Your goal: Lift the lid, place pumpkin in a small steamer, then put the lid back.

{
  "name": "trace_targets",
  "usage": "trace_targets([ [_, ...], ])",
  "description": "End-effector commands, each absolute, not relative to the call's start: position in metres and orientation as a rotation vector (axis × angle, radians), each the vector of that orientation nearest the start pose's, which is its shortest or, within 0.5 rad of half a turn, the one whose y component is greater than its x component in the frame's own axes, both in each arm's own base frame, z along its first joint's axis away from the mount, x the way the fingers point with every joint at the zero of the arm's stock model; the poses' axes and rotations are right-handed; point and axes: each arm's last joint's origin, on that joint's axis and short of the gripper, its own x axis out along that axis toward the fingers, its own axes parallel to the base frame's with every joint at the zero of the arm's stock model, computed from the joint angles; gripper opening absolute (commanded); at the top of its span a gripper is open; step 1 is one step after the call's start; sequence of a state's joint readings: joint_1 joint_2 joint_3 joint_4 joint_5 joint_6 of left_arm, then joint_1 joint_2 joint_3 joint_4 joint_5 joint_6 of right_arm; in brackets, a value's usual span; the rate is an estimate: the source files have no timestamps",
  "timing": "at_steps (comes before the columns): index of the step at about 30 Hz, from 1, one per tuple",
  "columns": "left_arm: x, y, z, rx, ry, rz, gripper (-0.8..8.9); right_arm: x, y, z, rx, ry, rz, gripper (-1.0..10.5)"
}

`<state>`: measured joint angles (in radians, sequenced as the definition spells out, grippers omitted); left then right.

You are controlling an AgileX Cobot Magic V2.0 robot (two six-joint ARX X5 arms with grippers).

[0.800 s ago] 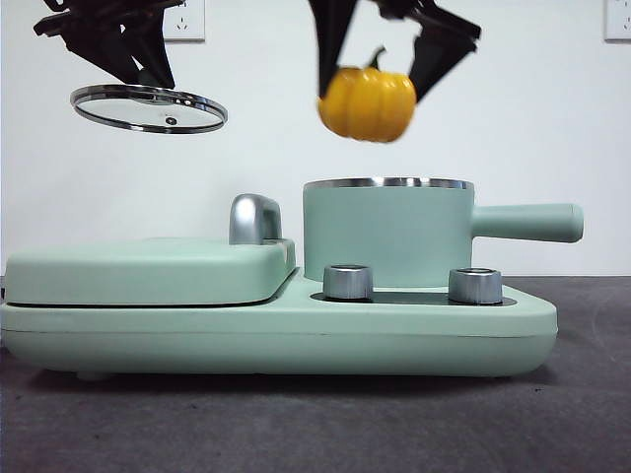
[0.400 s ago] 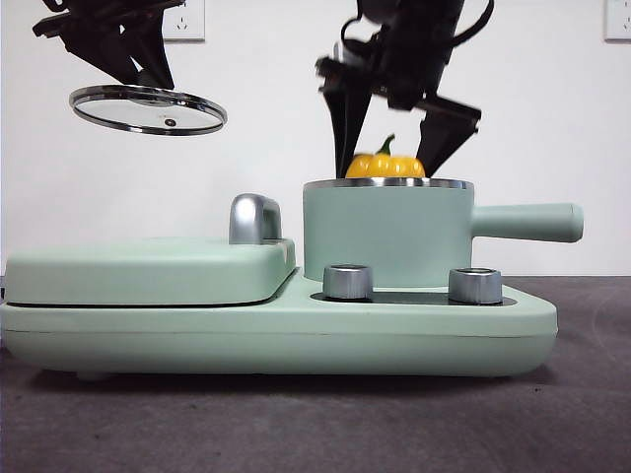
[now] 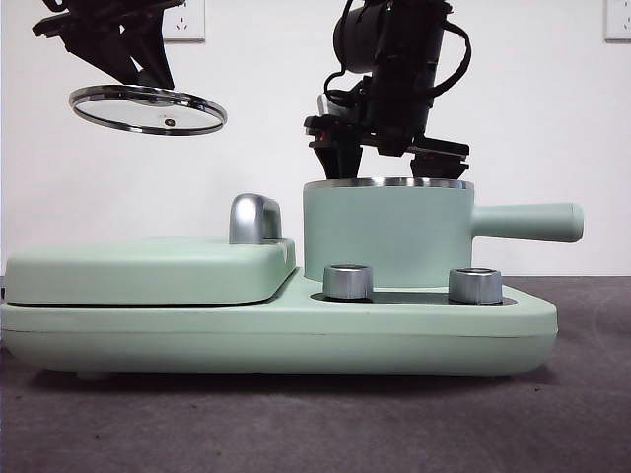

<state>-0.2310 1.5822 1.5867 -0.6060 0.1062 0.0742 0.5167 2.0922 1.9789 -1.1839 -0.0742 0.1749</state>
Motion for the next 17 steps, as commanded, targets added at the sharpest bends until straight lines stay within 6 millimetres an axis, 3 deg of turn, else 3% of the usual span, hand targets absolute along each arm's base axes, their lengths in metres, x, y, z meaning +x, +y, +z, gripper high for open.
trace_targets([
  [1, 0.3366, -0.0828, 0.3893, 0.094, 0.527, -0.349, 0.16, 0.3738, 0.2200, 0.2690, -0.166, 1.303, 0.409, 2.7],
  [17, 0.3366, -0.0829, 0.3893, 0.090, 0.527, -0.348, 0.16, 0.3684, 0.2288, 0.2654, -0.217, 1.303, 0.394, 2.7],
])
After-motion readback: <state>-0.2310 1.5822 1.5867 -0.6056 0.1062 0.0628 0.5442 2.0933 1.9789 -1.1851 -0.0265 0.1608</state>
